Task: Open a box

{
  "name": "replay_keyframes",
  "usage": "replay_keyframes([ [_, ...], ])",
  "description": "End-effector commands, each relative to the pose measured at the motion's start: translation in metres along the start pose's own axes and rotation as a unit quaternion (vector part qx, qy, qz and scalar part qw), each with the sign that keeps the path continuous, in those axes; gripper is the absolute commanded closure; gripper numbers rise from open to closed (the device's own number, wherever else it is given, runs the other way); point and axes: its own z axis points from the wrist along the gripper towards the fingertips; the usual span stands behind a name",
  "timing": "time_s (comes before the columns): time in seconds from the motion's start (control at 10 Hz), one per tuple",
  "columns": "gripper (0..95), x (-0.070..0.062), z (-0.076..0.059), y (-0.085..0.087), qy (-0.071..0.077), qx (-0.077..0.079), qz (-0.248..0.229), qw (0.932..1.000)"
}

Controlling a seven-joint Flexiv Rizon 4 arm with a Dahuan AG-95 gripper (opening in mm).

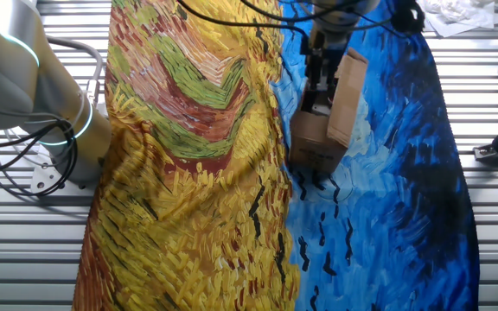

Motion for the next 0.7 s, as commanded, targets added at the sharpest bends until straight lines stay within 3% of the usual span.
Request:
replay_keyframes([
  [0.1, 95.0, 0.003, 0.002, 0.002, -0.002, 0.000, 0.001, 1.0000],
  [0.7, 95.0, 0.024, 0.006, 0.006, -0.001, 0.001, -0.003, 1.0000],
])
